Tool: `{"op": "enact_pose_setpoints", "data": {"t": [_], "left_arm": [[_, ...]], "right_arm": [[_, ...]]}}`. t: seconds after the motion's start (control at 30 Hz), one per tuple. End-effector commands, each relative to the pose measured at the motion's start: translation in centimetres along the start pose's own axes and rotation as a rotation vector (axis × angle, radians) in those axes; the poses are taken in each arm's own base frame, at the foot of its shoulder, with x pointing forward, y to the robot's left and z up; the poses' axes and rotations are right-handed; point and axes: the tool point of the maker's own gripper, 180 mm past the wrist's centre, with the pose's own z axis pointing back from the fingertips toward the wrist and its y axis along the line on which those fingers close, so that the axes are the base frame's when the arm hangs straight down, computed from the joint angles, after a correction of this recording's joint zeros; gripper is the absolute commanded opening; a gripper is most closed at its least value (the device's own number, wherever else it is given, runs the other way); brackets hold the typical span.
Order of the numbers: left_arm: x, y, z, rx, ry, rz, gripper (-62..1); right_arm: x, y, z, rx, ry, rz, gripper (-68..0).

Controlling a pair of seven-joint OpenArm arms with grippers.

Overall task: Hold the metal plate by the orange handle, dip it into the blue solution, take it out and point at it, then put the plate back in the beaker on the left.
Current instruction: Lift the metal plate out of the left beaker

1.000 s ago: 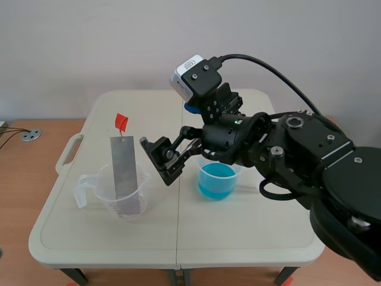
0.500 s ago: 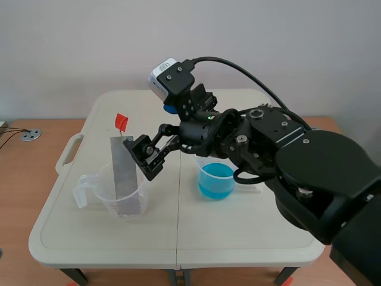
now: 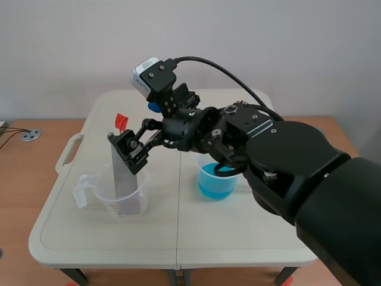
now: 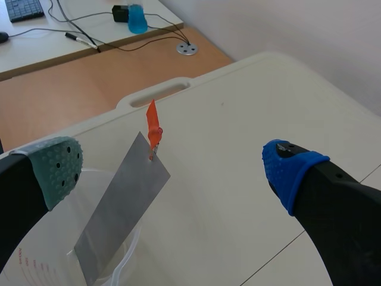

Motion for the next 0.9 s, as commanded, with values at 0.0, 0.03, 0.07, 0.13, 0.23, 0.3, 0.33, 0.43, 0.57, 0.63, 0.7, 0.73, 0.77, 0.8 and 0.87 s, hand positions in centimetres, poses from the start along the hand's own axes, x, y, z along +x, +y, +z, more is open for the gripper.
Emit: {"op": "enact_pose_setpoints", "data": {"t": [0.0,0.03,0.07,0.13,0.23,0.3,0.33,0.43,0.57,0.63,0.7,0.73,0.77,0.8,0.87], "left_arm": [[0.67,0.1,-0.02,0.004,-0.029,0.005,-57.3],[0.67,0.11,-0.02,0.005,-0.029,0.005,-57.3],[0.67,0.11,-0.02,0.005,-0.029,0.005,-57.3],[0.68,0.11,-0.02,0.005,-0.03,0.005,-57.3],[0.68,0.11,-0.02,0.005,-0.03,0.005,-57.3],[0.68,0.11,-0.02,0.005,-0.03,0.005,-57.3],[0.68,0.11,-0.02,0.005,-0.03,0.005,-57.3],[0.68,0.11,-0.02,0.005,-0.03,0.005,-57.3],[0.68,0.11,-0.02,0.005,-0.03,0.005,-57.3],[0.68,0.11,-0.02,0.005,-0.03,0.005,-57.3],[0.68,0.11,-0.02,0.005,-0.03,0.005,-57.3],[0.68,0.11,-0.02,0.005,-0.03,0.005,-57.3],[0.68,0.11,-0.02,0.005,-0.03,0.005,-57.3],[0.68,0.11,-0.02,0.005,-0.03,0.005,-57.3],[0.68,0.11,-0.02,0.005,-0.03,0.005,-57.3]], "right_arm": [[2.32,-0.1,-0.65,0.005,-0.055,0.023,-6.4],[2.38,0.07,-0.78,0.007,-0.055,0.028,-7.4],[2.46,0.18,-0.88,0.009,-0.057,0.028,-7.6],[2.6,0.36,-1.09,0.009,-0.061,0.022,-7.6],[2.65,0.56,-1.29,0.011,-0.063,0.016,-10.3],[2.63,0.58,-1.4,0.007,-0.063,0.012,-13.8],[2.59,0.46,-1.45,-0.003,-0.062,0.009,-15.1],[2.38,-0.01,-1.56,-0.034,-0.059,0.004,-17.9],[1.91,-0.06,-1.55,-0.036,-0.051,-0.002,-24.5],[1.93,-0.08,-1.53,-0.036,-0.061,-0.003,-25.3],[2.03,-0.06,-1.53,-0.036,-0.071,0.001,-25.3],[2.03,-0.02,-1.56,-0.035,-0.071,0.006,-25.7],[2.03,0.04,-1.59,-0.033,-0.069,0.014,-26.8],[2.05,0.08,-1.63,-0.033,-0.069,0.016,-27.5],[2.08,0.11,-1.64,-0.032,-0.07,0.019,-29.8]]}}
